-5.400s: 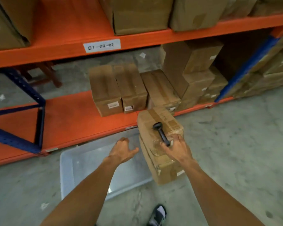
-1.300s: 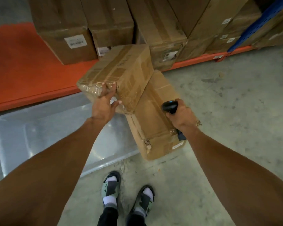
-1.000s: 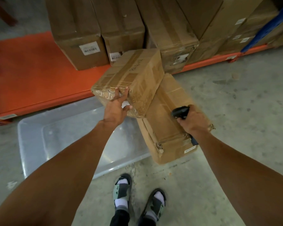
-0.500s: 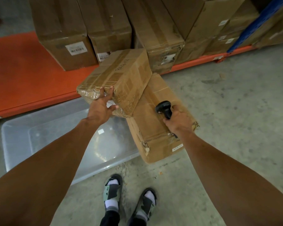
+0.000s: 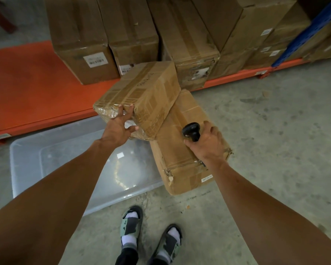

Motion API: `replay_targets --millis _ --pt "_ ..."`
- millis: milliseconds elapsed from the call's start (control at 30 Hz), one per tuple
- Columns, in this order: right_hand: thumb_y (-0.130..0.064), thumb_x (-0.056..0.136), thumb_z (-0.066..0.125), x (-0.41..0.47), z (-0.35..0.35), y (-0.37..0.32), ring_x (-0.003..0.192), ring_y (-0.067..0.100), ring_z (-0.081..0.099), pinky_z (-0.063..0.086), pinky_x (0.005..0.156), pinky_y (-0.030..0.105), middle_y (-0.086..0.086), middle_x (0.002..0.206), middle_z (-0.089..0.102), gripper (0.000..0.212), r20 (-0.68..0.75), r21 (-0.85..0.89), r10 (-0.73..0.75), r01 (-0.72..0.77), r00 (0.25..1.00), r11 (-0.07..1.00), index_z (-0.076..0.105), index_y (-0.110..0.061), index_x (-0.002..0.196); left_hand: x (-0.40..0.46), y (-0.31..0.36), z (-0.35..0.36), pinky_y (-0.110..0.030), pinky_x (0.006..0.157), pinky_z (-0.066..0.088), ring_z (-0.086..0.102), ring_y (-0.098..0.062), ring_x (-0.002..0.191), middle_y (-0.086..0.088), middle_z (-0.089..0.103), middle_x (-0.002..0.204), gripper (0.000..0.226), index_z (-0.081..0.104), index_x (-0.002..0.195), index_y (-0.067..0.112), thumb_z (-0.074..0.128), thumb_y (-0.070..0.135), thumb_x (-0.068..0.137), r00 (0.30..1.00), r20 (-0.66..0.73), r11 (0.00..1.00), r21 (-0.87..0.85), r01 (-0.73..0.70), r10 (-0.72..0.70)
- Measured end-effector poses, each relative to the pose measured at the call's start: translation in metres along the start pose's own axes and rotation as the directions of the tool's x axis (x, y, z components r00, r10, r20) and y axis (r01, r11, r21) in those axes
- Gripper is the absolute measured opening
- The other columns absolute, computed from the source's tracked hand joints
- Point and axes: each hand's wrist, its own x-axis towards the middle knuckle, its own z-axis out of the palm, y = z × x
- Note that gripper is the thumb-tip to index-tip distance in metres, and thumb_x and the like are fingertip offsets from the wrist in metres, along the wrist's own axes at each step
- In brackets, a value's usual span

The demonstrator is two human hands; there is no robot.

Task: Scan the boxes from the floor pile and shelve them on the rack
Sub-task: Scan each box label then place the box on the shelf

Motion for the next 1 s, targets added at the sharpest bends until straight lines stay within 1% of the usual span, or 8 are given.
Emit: replay_targets --millis 133,300,400,500,633,800,900,1000 --pt "-0.059 0.079 0.075 0.003 0.000 -0.033 0.130 0.037 0.044 0.039 0.106 0.050 0.017 0.143 0.047 0.094 -0.202 0.176 -0.204 0.241 0.958 0.954 0.036 -0.016 0.153 -0.002 0.001 -0.006 -0.038 0.116 0.028 0.026 -0.031 0.148 -0.007 0.009 0.166 0.078 0.023 0.156 0.032 0.068 0.026 0.093 1.000 0.020 0.999 -0.037 -0.021 0.022" --pt "-0.070 0.084 0.067 0.021 0.004 -0.113 0.146 0.029 0.032 0.037 0.116 0.050 0.005 0.160 0.028 0.090 -0.078 0.494 -0.225 0.234 0.971 0.838 0.026 -0.035 0.156 -0.001 -0.005 -0.016 -0.031 0.109 0.036 0.049 -0.032 0.134 -0.001 0.018 0.164 0.080 0.029 0.152 0.040 0.061 0.002 0.090 1.000 0.024 1.000 -0.010 -0.007 0.007" --pt "-0.074 0.084 0.064 0.033 0.020 -0.154 0.148 0.028 0.031 0.041 0.114 0.053 -0.003 0.163 0.020 0.084 0.021 0.552 -0.280 0.222 0.960 0.804 0.024 -0.050 0.154 0.001 -0.016 -0.024 -0.015 0.105 0.031 0.039 -0.023 0.141 0.001 0.033 0.159 0.084 0.037 0.149 0.037 0.058 -0.008 0.082 0.999 0.009 0.992 -0.117 -0.038 0.039" --pt "-0.080 0.082 0.060 0.049 0.043 -0.175 0.151 0.032 0.027 0.040 0.114 0.058 -0.007 0.167 0.009 0.080 0.099 0.565 -0.262 0.163 0.960 0.809 0.024 -0.059 0.150 0.008 -0.041 -0.032 -0.024 0.104 0.044 0.051 -0.017 0.132 0.004 0.052 0.147 0.088 0.036 0.150 0.043 0.056 -0.006 0.080 0.997 0.070 0.975 -0.223 -0.009 0.025" --pt "-0.062 0.076 0.076 0.050 0.072 -0.177 0.150 0.030 0.027 0.041 0.112 0.042 -0.007 0.163 0.012 0.067 0.014 0.568 -0.254 0.202 0.967 0.798 0.044 -0.058 0.136 0.020 -0.067 -0.044 -0.016 0.097 0.049 0.057 0.000 0.123 0.011 0.061 0.135 0.075 0.053 0.142 0.033 0.053 -0.015 0.084 0.987 0.136 0.816 -0.578 0.013 0.081" --pt "-0.038 0.080 0.081 0.055 0.081 -0.181 0.140 0.023 0.037 0.043 0.098 0.029 -0.011 0.157 0.020 0.058 -0.053 0.584 -0.181 0.177 0.982 0.792 0.052 -0.051 0.129 0.061 -0.094 -0.051 -0.031 0.107 0.040 0.045 -0.008 0.123 0.011 0.059 0.131 0.050 0.060 0.133 0.039 0.072 0.046 0.085 0.958 -0.281 0.921 -0.386 -0.052 -0.063" --pt "-0.033 0.081 0.082 0.057 0.091 -0.188 0.140 0.023 0.038 0.041 0.098 0.030 -0.004 0.157 0.024 0.056 -0.126 0.594 -0.140 0.187 0.982 0.782 0.054 -0.045 0.128 0.085 -0.108 -0.046 -0.050 0.119 0.020 0.020 -0.025 0.144 -0.005 0.034 0.154 0.055 0.054 0.131 0.055 0.060 0.074 0.080 0.987 -0.070 0.953 -0.279 0.118 -0.143" --pt "-0.047 0.076 0.080 0.058 0.101 -0.198 0.142 0.026 0.040 0.043 0.102 0.034 0.002 0.157 0.028 0.052 -0.208 0.623 -0.074 0.190 0.975 0.759 0.058 -0.042 0.123 0.096 -0.119 -0.048 -0.031 0.117 0.030 0.024 -0.013 0.144 0.004 0.024 0.153 0.064 0.056 0.131 0.054 0.072 0.072 0.071 0.987 0.099 0.838 -0.522 0.160 -0.127"
